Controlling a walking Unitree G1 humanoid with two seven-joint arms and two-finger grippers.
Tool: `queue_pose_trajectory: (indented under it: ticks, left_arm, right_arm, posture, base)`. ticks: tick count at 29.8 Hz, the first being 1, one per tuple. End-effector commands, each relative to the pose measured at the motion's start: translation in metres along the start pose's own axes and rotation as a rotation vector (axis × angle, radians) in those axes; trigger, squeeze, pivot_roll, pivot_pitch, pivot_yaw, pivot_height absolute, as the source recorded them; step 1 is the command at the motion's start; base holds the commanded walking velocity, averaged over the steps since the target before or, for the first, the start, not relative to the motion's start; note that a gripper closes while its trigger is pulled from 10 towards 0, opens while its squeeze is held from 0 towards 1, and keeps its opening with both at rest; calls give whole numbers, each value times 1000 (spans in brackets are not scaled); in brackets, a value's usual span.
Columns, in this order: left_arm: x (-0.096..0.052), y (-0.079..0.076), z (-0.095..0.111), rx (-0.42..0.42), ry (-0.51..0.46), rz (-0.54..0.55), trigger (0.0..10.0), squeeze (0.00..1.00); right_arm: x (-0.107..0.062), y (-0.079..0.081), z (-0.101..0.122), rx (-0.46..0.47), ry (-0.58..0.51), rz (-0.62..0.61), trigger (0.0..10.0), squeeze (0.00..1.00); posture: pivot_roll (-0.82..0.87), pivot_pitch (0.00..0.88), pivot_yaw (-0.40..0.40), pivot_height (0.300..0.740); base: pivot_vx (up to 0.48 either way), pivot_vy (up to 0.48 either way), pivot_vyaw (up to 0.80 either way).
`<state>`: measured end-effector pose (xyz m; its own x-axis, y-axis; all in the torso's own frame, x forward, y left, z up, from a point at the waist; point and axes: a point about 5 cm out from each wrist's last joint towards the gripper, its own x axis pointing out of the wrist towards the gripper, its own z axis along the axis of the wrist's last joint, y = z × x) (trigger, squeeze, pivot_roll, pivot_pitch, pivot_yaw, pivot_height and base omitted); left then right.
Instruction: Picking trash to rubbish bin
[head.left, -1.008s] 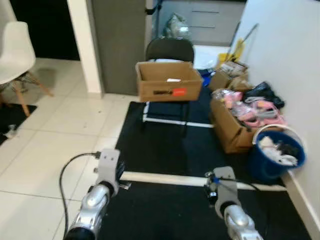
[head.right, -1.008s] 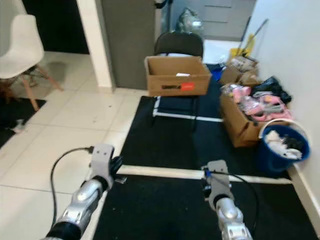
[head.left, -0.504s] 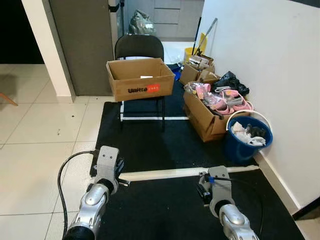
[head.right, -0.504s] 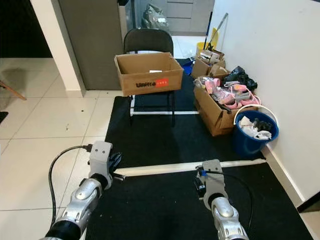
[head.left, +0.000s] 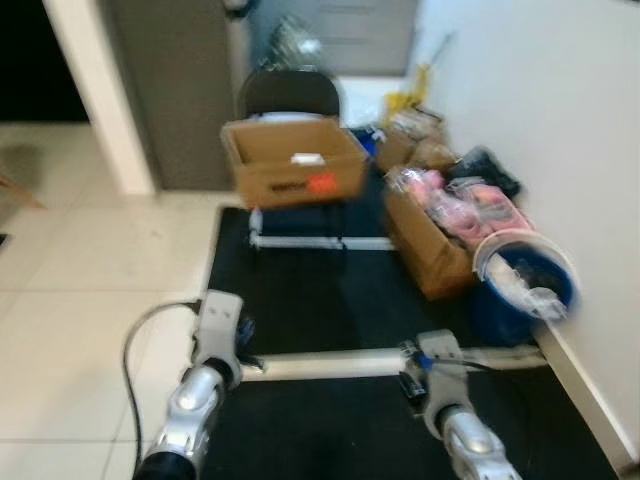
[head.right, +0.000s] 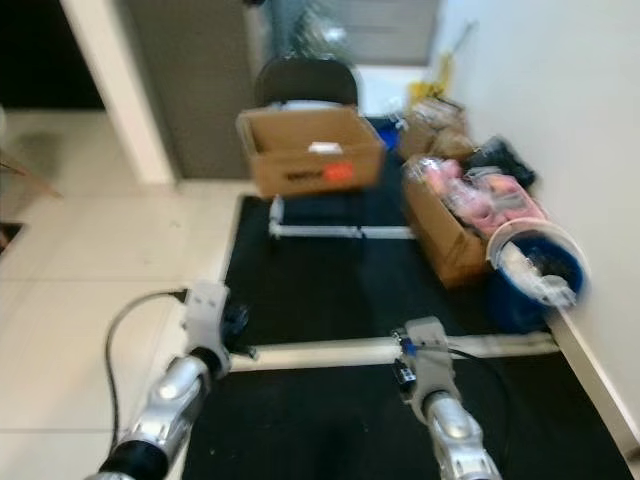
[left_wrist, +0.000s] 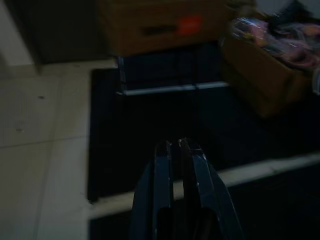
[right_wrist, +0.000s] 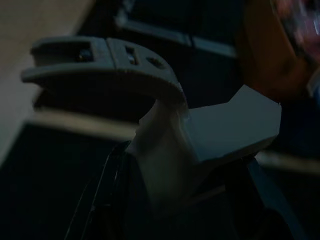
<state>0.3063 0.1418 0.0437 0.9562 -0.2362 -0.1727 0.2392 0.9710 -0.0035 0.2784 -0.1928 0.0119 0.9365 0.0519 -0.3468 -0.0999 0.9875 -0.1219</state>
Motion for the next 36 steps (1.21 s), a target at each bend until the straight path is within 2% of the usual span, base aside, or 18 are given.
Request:
queue_pose_trajectory:
  ticks: [1, 7, 15, 30, 36]
  left_arm:
    - [-4, 4, -7, -7, 27, 14, 10000, 0]
    - [-4, 4, -7, -2, 25, 12, 10000, 0]
    - [-3, 4, -6, 4, 22, 10, 10000, 0]
    - [-3, 4, -6, 12, 24, 5, 10000, 0]
    - [-4, 5, -6, 16, 25, 6, 10000, 0]
  right_arm:
    - [-1, 8, -5, 7, 14, 20, 10000, 0]
    - [-1, 7, -6, 24, 18, 18, 10000, 0]
    - [0, 7, -8, 21, 33, 13, 10000, 0]
    - [1, 7, -7, 20, 32, 12, 10000, 0]
    - [1, 7, -8, 22, 40, 5, 10000, 0]
  posture:
    - [-82, 15, -5, 740]
    - [-81, 10, -7, 740]
    - [-78, 8, -8, 740]
    - [-74, 11, -9, 740]
    - [-70, 15, -9, 740]
  base:
    - [398, 0, 0]
    - [396, 0, -67]
    - [384, 0, -715]
    - [377, 0, 0]
    - [371, 0, -773]
